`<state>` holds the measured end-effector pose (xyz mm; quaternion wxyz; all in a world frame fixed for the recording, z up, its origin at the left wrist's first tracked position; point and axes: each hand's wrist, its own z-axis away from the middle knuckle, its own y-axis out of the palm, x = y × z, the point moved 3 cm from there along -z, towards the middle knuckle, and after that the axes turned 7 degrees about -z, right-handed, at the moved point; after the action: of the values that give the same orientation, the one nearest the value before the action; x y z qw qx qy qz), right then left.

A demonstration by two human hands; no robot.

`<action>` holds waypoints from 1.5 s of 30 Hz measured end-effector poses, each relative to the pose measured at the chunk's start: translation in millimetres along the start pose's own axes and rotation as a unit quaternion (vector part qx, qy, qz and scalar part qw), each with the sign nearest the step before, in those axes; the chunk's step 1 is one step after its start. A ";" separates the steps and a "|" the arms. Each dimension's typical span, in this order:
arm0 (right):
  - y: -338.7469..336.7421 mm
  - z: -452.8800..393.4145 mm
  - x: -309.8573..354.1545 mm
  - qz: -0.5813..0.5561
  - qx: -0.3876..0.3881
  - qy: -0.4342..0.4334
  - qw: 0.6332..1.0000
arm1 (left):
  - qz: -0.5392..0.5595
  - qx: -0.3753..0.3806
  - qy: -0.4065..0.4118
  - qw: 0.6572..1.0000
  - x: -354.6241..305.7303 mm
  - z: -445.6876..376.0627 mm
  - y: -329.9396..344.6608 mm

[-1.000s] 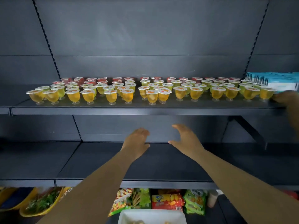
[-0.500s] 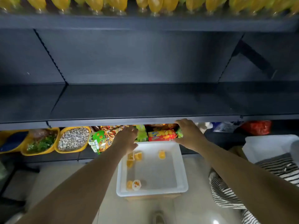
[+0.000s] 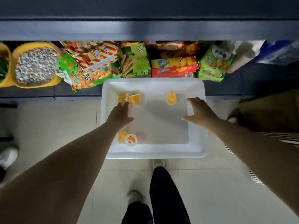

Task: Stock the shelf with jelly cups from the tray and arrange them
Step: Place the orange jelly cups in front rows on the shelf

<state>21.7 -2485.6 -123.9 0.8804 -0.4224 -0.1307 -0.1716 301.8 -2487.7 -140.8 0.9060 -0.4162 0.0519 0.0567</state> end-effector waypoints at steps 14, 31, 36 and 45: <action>70.6 -139.1 -8.9 -0.018 -0.024 0.004 1.000 | 0.033 -0.074 -0.049 0.995 -6.1 -126.5 57.5; 75.3 -89.5 -24.3 -0.447 0.014 0.134 0.884 | 0.202 -0.109 -0.108 0.967 -29.2 -92.5 64.7; 53.6 -41.8 -10.1 -0.498 0.023 0.109 0.860 | 0.451 -0.031 -0.181 0.873 -38.1 -40.0 52.1; -47.3 85.5 56.9 -0.581 -0.053 0.041 0.811 | 0.553 -0.047 -0.138 0.820 -50.4 92.0 -52.3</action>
<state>46.5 -2456.8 -17.4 0.5975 -0.3060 -0.3066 -0.6748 264.0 -2454.5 -34.9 0.6997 -0.3473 0.1452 0.6073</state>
